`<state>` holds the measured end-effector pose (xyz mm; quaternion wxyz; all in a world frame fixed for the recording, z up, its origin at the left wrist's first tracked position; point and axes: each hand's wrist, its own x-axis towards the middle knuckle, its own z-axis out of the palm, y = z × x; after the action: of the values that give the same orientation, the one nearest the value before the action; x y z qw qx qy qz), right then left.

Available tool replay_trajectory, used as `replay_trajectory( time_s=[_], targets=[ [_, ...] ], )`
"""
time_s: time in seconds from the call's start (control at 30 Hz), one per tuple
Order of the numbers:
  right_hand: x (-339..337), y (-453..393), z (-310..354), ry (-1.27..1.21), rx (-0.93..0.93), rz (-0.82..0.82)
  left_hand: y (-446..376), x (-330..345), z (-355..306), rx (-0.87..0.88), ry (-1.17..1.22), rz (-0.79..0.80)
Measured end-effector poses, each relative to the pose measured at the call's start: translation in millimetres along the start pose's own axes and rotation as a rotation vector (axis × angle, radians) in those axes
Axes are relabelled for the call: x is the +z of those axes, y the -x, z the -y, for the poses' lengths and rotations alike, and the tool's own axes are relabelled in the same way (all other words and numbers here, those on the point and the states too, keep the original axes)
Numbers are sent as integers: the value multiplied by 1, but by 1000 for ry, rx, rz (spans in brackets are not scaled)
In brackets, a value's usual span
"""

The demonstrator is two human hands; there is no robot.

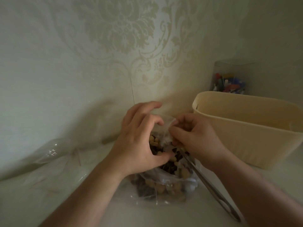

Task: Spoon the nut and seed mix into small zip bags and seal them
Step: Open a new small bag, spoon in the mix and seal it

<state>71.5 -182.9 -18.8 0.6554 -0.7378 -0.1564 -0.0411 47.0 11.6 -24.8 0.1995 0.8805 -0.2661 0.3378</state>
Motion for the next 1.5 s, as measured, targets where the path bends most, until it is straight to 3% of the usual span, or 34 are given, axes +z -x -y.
replay_trajectory(
  time_s=[0.13, 0.3, 0.47, 0.67, 0.77, 0.87, 1.03, 1.27, 1.4, 1.5],
  targets=[
    [1, 3, 3, -12, -10, 104, 1, 4, 1, -4, -79, 44],
    [4, 2, 2, 29, 25, 65, 3, 3, 2, -133, 4, 97],
    [3, 3, 5, 72, 18, 5, 4, 3, 4, -132, 51, 130],
    [-11, -3, 9, 80, -17, 52, 4, 3, 6, -171, 90, 89],
    [-40, -7, 12, 428, -40, 251, 0, -3, 7, -317, 240, 99],
    [-56, -5, 11, 837, 0, 538, -7, -8, 12, -398, 296, 276],
    [-54, -2, 8, 988, 79, 794, 0, -10, 12, -425, 211, 365],
    [-56, -5, -3, 947, 65, 800, 24, -2, 17, -492, 281, 251],
    [-50, -6, -5, 962, -13, 701, 31, -4, 13, -447, 257, 221],
    [-44, -2, 3, 833, -75, 623, 32, -4, 12, -449, 290, 171]
  ],
)
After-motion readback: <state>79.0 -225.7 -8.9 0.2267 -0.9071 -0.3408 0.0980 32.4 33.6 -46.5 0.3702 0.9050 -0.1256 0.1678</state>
